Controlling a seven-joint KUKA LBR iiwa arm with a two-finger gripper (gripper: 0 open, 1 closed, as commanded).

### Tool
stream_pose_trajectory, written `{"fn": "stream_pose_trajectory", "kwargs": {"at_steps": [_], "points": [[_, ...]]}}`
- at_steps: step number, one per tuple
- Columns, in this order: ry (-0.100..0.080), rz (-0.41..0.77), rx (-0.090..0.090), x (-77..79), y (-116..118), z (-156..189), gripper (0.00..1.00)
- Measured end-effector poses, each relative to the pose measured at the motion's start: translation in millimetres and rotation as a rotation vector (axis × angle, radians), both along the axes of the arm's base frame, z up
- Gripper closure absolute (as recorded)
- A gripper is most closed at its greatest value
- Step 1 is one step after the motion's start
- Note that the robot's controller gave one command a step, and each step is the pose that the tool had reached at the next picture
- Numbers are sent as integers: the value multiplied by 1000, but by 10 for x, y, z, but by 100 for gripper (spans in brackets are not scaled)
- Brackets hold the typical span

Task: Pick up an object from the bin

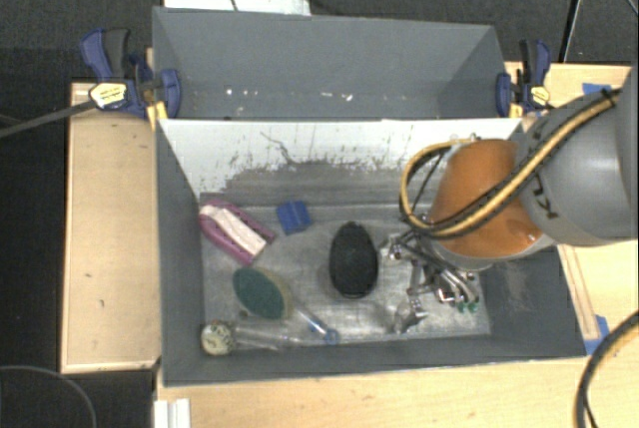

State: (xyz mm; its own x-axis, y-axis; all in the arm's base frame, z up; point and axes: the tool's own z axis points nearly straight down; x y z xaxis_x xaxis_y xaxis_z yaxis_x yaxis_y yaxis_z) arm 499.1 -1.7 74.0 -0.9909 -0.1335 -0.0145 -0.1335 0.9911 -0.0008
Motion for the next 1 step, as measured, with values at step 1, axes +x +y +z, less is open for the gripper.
{"fn": "stream_pose_trajectory", "kwargs": {"at_steps": [1], "points": [[7, -11, 5, 94, 799, 303, 0]]}}
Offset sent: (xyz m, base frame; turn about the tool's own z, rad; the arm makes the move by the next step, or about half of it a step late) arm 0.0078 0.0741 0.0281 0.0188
